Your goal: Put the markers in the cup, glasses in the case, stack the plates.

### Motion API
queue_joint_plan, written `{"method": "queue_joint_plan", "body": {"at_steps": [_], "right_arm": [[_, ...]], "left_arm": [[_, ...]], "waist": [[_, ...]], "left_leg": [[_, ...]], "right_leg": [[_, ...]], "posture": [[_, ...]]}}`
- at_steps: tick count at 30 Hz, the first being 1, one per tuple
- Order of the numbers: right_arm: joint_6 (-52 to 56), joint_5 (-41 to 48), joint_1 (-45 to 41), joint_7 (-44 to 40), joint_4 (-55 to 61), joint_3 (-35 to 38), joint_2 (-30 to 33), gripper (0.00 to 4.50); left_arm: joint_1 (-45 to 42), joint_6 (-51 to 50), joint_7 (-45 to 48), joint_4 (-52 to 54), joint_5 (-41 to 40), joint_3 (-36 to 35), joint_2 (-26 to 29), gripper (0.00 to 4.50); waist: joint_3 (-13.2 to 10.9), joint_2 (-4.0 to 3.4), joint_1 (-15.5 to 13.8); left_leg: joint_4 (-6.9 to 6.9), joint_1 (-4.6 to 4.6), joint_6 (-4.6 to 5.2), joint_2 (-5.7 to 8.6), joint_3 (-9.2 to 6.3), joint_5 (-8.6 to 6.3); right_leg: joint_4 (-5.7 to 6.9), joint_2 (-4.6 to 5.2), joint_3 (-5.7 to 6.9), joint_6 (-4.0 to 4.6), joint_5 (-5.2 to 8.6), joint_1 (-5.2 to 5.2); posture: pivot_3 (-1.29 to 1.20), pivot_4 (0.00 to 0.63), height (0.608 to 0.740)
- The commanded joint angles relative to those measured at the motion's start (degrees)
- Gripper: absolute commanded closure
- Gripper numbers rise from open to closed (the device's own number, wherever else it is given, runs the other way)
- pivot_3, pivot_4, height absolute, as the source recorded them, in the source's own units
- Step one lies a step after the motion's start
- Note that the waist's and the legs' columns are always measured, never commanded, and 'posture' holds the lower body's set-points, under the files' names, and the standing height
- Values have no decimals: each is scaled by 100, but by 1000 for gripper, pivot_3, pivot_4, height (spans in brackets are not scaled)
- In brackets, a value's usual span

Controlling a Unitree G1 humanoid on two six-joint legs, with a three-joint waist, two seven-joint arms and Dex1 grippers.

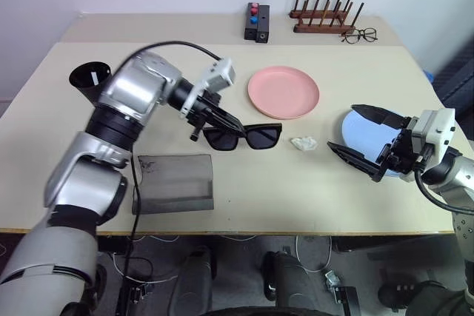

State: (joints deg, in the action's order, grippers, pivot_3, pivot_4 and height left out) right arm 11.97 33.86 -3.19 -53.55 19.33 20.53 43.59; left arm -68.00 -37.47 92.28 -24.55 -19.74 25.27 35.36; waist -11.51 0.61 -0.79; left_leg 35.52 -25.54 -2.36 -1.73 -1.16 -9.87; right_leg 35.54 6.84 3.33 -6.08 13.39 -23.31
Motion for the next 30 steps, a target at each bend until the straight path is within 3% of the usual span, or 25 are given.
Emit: {"method": "queue_joint_plan", "body": {"at_steps": [1,4,9,12,23,30], "right_arm": [[-111,21,-98,-25,13,15,-41,0],[-130,6,-171,-44,-44,-31,-45,0],[-147,49,-225,-157,-73,-111,-26,0],[-118,93,-209,-213,-22,-132,-21,0],[-68,104,-287,-316,-66,-159,-9,0],[-34,103,-281,-315,-44,-148,-11,0]], "left_arm": [[-195,-295,22,249,-439,-72,339,4470],[-166,-343,22,394,-696,33,657,4470],[256,-323,22,1123,-1350,706,1919,4470],[385,-266,22,1379,-1610,903,2369,4470],[944,321,22,1697,-1905,1595,3449,4470],[1658,521,22,1575,-1846,1505,3369,4470]], "waist": [[0,0,-4],[0,0,10],[-1,-3,59],[-1,-3,41],[-2,-3,27],[-2,-2,-6]], "left_leg": [[2,0,0,0,0,0],[4,0,0,0,0,0],[-11,4,0,-3,6,0],[-23,11,0,-6,9,0],[-20,3,-2,-7,12,0],[-11,-1,-2,-7,16,0]], "right_leg": [[0,0,0,0,0,2],[0,0,0,0,0,2],[1,-1,-7,2,0,-6],[2,-6,-9,4,0,-9],[-9,-6,-12,5,-1,-11],[-9,-7,-13,3,0,-10]], "posture": [[0,150,740],[0,150,740],[0,150,740],[0,150,740],[0,150,740],[0,150,740]]}}
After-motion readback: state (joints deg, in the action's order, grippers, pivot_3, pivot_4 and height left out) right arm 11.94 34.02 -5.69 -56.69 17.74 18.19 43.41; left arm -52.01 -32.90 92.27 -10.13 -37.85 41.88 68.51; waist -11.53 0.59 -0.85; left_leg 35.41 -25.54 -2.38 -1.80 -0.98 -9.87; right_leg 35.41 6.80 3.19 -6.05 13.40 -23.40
